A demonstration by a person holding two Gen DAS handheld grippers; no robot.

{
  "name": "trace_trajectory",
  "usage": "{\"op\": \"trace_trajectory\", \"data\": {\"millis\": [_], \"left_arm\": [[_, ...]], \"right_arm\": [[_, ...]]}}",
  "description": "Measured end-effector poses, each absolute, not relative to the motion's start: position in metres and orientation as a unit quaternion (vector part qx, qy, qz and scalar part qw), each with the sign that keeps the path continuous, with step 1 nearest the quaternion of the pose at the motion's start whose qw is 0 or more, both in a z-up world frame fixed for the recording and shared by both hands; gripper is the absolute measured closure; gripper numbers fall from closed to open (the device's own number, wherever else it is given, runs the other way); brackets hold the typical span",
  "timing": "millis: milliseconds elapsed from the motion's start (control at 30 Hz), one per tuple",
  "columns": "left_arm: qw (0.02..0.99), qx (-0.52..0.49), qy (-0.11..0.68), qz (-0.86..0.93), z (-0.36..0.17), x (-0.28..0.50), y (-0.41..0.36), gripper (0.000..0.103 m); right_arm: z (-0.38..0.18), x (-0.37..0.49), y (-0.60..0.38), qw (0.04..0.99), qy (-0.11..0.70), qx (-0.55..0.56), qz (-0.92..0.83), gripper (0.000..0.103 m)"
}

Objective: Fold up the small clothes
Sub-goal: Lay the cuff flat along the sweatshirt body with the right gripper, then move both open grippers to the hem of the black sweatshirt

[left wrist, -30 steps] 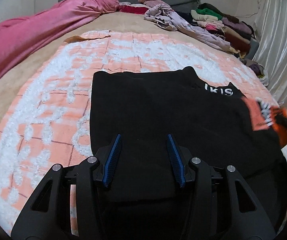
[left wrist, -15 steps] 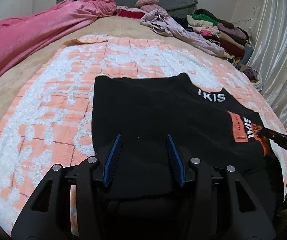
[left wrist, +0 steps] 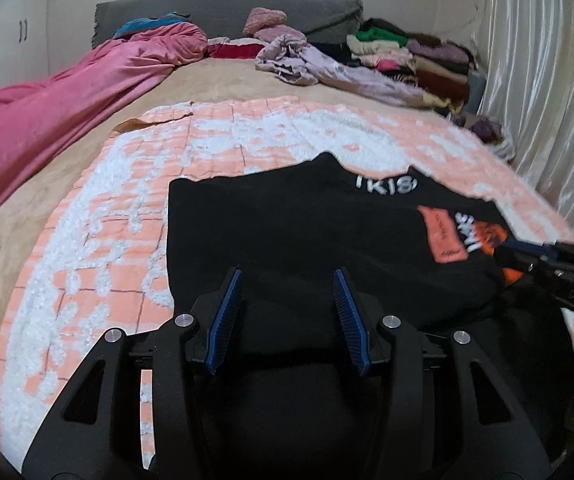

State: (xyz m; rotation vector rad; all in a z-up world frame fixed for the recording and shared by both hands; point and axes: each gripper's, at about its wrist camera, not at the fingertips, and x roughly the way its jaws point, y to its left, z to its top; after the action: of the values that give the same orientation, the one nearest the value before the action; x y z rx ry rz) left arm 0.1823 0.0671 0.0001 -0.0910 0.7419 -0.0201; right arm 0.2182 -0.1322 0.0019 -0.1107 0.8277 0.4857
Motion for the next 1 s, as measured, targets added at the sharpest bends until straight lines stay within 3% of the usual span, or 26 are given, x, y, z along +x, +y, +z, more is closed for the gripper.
{"op": "trace_trajectory", "data": {"millis": [600, 667, 733, 833, 1000], "left_arm": [[0.913, -0.086, 0.397, -0.027, -0.017, 0.188, 0.078, 0.062], [0.914, -0.086, 0.395, -0.027, -0.016, 0.187, 0.078, 0.062], [0.917, -0.086, 0.389, -0.026, -0.013, 0.186, 0.079, 0.062], [0.923, -0.094, 0.371, -0.023, -0.004, 0.182, 0.083, 0.062], [0.928, -0.084, 0.362, -0.025, 0.000, 0.179, 0.082, 0.062]], "right_arm": [[-0.038, 0.226, -0.119, 0.872, 0.431, -0.102, 0.209, 0.087], [-0.034, 0.226, -0.123, 0.872, 0.431, -0.090, 0.215, 0.085], [-0.027, 0.224, -0.128, 0.871, 0.430, -0.067, 0.230, 0.074], [-0.013, 0.222, -0.137, 0.876, 0.418, -0.032, 0.237, 0.066], [0.004, 0.233, -0.134, 0.892, 0.396, -0.028, 0.215, 0.061]]}}
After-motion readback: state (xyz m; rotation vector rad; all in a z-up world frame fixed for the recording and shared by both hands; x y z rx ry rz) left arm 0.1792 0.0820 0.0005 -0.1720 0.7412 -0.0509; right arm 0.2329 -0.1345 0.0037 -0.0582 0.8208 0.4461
